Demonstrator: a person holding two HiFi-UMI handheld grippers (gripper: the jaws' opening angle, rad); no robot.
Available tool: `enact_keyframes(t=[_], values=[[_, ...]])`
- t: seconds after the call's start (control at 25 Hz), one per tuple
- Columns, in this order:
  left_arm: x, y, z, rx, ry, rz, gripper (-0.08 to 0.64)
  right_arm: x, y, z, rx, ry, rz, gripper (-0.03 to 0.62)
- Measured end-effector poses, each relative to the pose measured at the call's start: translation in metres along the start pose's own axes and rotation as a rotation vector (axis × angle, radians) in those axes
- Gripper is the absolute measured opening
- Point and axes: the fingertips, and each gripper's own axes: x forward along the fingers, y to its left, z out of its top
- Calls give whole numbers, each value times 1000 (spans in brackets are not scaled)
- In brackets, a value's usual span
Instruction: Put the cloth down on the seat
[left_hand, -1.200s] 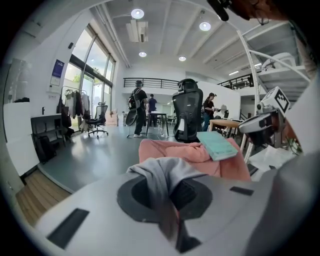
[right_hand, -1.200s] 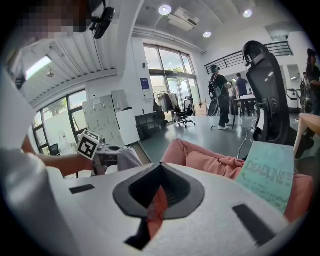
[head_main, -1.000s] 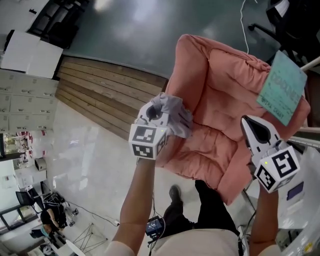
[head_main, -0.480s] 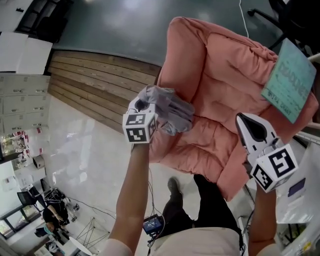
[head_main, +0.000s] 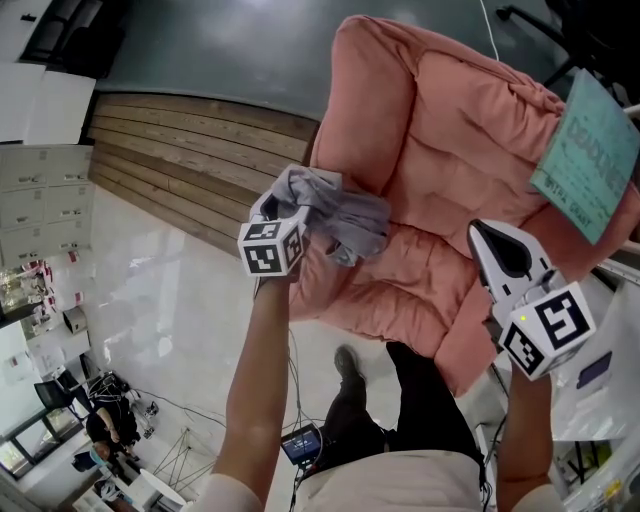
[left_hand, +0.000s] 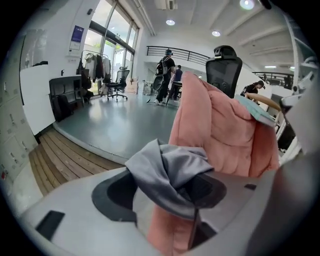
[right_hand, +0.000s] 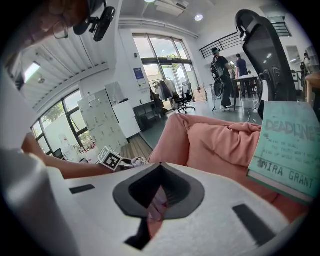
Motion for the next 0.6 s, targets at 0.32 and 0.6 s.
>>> enact_keyframes(t=[0.32,0.6], values=[[-18,-15,4,43,-12,-92,304,2,14,3,-6,-2,2,-6],[-54,-4,15,98,-20,-70,307,-8,40,17,-24,-16,5,-6]])
